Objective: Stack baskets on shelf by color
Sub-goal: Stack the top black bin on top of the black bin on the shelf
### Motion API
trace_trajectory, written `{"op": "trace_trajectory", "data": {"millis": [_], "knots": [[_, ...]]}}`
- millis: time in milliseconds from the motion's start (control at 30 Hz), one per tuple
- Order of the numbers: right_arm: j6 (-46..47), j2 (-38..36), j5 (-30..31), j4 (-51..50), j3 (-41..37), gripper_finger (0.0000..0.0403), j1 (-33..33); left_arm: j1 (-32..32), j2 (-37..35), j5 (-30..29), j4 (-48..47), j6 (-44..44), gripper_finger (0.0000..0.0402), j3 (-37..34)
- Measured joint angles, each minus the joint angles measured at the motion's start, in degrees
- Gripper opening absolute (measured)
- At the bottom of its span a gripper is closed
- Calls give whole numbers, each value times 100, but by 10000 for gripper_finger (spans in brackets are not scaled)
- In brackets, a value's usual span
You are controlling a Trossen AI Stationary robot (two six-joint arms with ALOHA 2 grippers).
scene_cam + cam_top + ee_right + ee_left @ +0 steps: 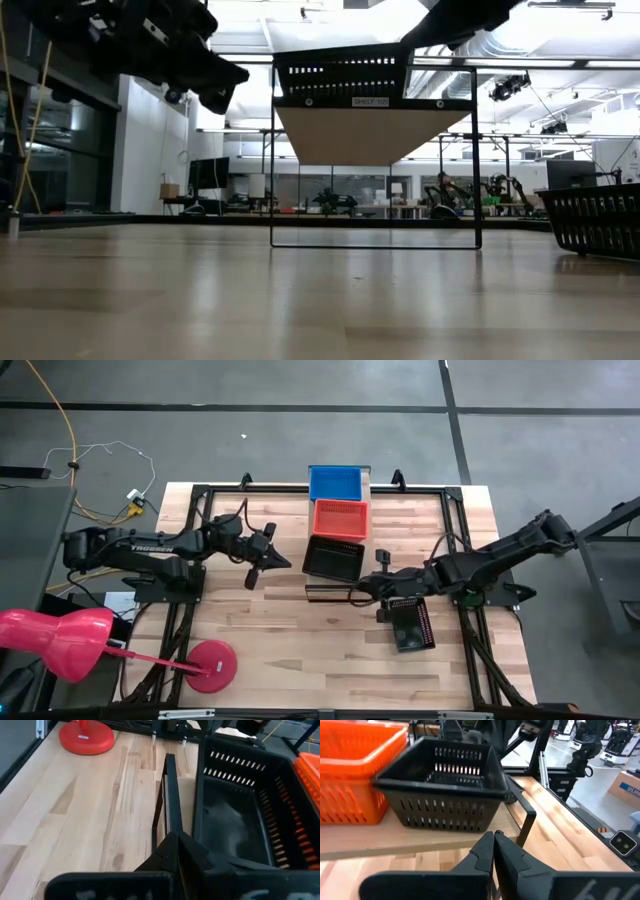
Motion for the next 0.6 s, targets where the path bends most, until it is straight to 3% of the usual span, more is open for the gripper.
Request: {"op": "trace_trajectory", "data": {"millis": [600], "knots": [[-151, 80, 697, -41, 4, 0, 9, -78, 693, 18, 723, -158, 0, 1]]}}
